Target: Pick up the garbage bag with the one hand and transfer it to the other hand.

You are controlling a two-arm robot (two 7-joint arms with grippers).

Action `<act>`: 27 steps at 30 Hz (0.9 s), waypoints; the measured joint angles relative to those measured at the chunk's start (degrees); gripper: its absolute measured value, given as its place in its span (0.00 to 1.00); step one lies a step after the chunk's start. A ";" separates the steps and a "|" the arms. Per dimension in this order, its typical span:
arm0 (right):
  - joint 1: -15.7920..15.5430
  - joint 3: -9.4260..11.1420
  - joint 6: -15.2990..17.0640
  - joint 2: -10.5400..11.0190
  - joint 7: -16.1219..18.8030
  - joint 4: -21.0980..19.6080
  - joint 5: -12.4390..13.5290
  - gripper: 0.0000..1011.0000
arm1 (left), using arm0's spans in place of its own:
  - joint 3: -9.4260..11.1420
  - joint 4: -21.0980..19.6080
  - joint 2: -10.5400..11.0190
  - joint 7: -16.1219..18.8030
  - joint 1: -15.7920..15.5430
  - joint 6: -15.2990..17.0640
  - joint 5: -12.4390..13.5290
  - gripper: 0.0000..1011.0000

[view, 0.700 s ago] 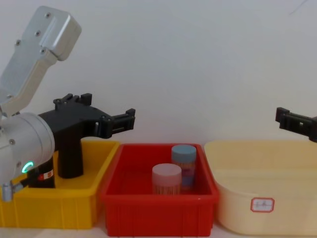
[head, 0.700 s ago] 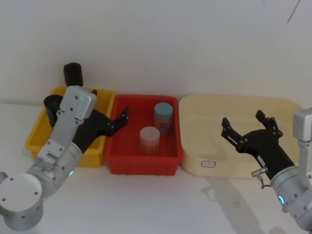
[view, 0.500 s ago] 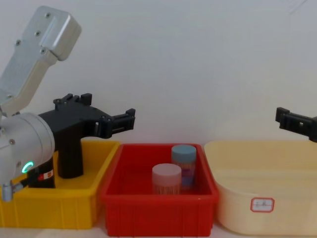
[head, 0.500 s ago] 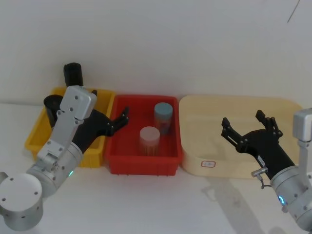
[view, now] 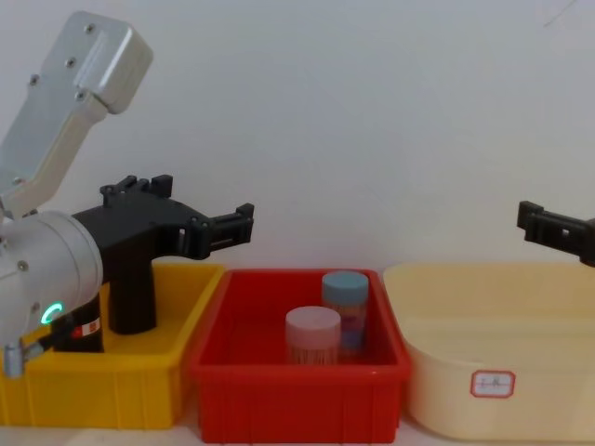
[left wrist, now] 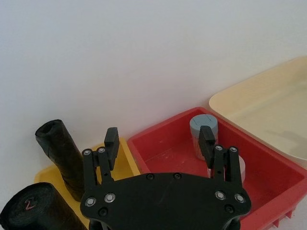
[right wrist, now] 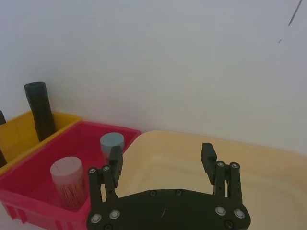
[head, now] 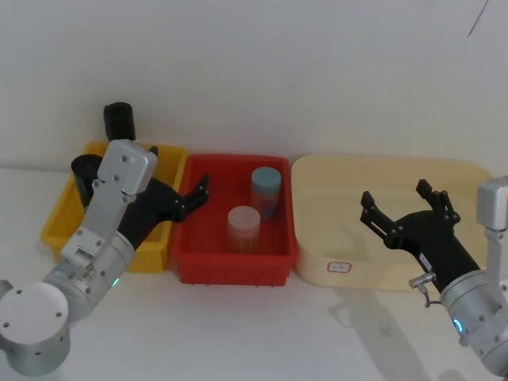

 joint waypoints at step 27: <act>0.91 -0.23 2.26 -0.40 0.30 -0.41 0.32 0.99 | -0.49 -1.33 1.02 -1.67 -0.05 1.48 -0.68 0.99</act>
